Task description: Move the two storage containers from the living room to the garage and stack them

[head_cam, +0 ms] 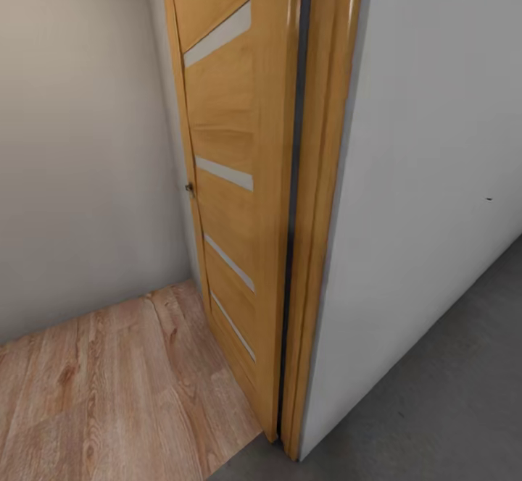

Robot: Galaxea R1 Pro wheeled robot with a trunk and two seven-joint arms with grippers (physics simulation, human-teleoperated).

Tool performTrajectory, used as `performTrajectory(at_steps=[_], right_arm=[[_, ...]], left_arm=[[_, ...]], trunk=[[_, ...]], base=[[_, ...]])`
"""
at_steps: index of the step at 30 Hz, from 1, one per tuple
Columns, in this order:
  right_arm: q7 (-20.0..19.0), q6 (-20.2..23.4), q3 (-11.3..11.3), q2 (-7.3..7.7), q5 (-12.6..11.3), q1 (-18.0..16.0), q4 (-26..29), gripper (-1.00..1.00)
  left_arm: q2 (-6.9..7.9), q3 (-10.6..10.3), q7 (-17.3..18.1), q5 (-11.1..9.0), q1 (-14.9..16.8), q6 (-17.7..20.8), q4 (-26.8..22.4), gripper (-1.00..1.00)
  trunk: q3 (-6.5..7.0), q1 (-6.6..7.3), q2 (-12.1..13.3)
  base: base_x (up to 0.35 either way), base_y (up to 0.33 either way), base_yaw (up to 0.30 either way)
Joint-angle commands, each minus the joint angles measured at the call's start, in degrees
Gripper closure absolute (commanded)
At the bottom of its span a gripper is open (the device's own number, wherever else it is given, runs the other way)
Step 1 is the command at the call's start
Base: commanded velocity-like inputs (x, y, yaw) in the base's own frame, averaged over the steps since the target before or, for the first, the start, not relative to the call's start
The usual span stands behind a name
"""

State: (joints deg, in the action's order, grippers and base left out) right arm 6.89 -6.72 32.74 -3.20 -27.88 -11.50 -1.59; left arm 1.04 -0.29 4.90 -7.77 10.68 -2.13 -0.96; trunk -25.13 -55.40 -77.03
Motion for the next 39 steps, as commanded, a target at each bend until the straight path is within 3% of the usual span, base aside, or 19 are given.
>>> performTrajectory(at_steps=[1, 8, 39], right_arm=[[0.05, -0.30, 0.48, -0.05, -0.51, -0.06, -0.17, -1.00], [0.05, -0.32, 0.48, -0.05, -0.50, -0.03, -0.17, -1.00], [0.05, -0.32, 0.49, -0.05, -0.50, -0.03, -0.17, -1.00]], left_arm=[[0.02, -0.06, 0.29, -0.57, 0.03, -0.15, 0.08, -1.00], [0.02, -0.03, 0.29, -0.63, 0.04, -0.15, 0.08, -1.00], [0.02, 0.02, 0.29, -0.90, 0.03, -0.15, 0.08, -1.00]], trunk=[[-0.06, -0.03, -0.03], [-0.06, -0.03, -0.03], [-0.06, -0.03, -0.03]], base=[[0.319, 0.000, 0.004], [0.154, 0.000, 0.162], [0.002, 0.000, 0.269]])
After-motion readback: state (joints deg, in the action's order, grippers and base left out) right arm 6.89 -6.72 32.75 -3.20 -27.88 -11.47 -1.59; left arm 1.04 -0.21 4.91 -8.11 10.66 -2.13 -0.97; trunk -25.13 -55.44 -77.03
